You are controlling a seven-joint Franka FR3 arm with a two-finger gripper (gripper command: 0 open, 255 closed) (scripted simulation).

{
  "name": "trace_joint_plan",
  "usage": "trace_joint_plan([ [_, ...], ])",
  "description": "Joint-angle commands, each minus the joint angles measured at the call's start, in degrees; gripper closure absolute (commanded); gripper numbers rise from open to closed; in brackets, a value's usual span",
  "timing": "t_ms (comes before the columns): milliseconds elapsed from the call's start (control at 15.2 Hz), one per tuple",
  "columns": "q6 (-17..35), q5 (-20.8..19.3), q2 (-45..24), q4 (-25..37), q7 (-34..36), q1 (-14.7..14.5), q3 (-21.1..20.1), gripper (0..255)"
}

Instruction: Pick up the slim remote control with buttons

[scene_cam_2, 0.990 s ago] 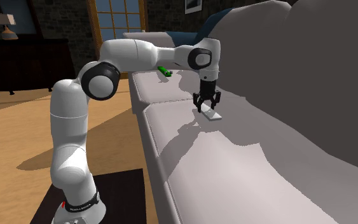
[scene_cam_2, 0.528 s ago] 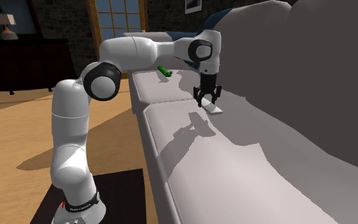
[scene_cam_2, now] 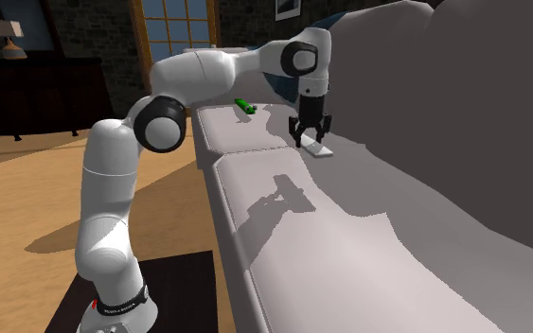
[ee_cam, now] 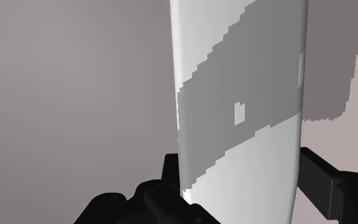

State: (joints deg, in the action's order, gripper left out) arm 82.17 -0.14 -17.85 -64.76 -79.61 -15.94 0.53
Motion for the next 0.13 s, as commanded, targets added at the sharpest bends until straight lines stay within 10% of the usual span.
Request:
trace_joint_plan([
  [0,-1.31,0.00,-0.39,1.69,0.00,0.01,0.00,255],
  [66,-1.30,0.00,-0.39,1.68,0.00,0.01,0.00,255],
])
